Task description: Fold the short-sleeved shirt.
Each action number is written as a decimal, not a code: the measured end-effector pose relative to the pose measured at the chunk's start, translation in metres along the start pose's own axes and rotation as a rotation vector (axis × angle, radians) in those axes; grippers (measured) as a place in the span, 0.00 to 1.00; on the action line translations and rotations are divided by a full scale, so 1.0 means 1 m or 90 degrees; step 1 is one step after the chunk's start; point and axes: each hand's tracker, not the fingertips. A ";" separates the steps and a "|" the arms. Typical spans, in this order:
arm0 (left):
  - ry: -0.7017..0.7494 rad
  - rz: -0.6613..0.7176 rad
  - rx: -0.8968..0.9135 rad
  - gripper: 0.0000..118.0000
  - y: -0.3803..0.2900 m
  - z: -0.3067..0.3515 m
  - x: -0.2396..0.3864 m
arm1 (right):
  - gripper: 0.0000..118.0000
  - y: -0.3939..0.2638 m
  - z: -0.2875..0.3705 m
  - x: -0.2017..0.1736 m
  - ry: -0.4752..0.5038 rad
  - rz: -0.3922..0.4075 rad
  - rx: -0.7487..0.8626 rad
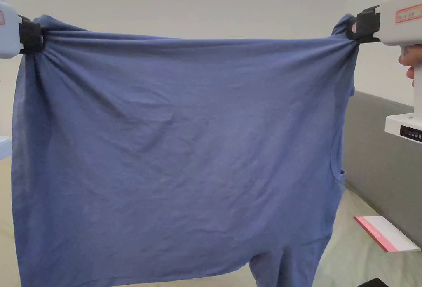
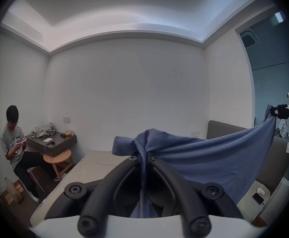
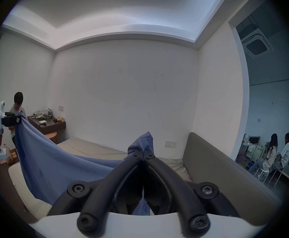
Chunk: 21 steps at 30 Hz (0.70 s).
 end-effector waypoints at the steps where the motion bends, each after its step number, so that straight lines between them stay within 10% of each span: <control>1: 0.001 0.001 -0.001 0.04 0.002 -0.005 -0.001 | 0.00 0.001 -0.006 -0.001 0.001 -0.004 -0.002; 21: 0.042 -0.031 -0.053 0.04 0.014 -0.223 0.004 | 0.00 0.002 -0.201 -0.014 -0.048 0.062 -0.067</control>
